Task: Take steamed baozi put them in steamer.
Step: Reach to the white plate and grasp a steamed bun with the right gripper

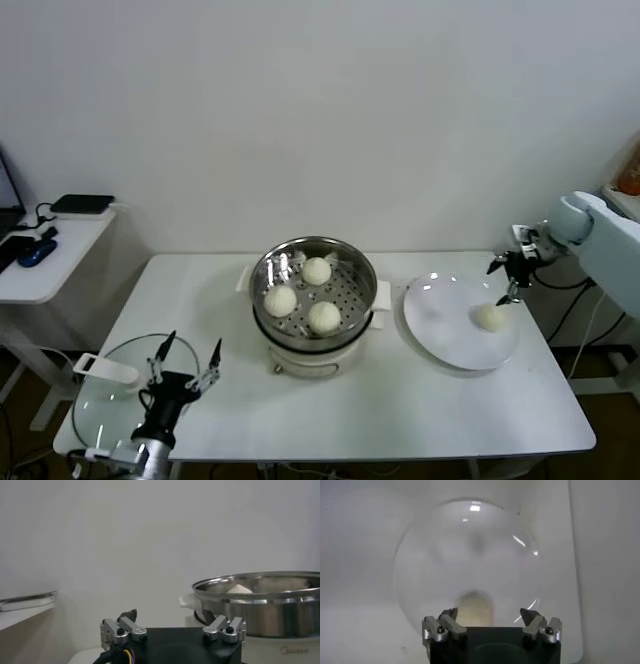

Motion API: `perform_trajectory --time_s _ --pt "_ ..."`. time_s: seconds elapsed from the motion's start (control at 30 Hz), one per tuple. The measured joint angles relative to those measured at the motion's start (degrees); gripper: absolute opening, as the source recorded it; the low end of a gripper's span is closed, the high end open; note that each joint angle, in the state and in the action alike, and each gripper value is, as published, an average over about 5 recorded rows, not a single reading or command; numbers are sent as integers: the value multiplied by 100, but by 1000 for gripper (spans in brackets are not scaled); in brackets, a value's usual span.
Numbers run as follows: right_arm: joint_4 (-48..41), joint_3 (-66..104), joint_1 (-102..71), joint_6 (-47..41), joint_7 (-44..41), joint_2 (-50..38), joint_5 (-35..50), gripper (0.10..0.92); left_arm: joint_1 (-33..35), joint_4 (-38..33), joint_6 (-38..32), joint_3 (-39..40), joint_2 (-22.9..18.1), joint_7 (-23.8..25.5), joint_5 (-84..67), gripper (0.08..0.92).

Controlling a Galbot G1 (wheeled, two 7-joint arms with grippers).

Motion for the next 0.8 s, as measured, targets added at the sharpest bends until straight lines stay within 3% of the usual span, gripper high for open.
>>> perform_trajectory --time_s 0.37,0.8 --pt "-870 1224 -760 452 -97 515 -1366 823 -31 53 9 -45 -3 -19 -20 823" --pt "-1473 1983 -1066 687 -17 928 -2073 823 -59 102 3 -52 17 -19 -43 823"
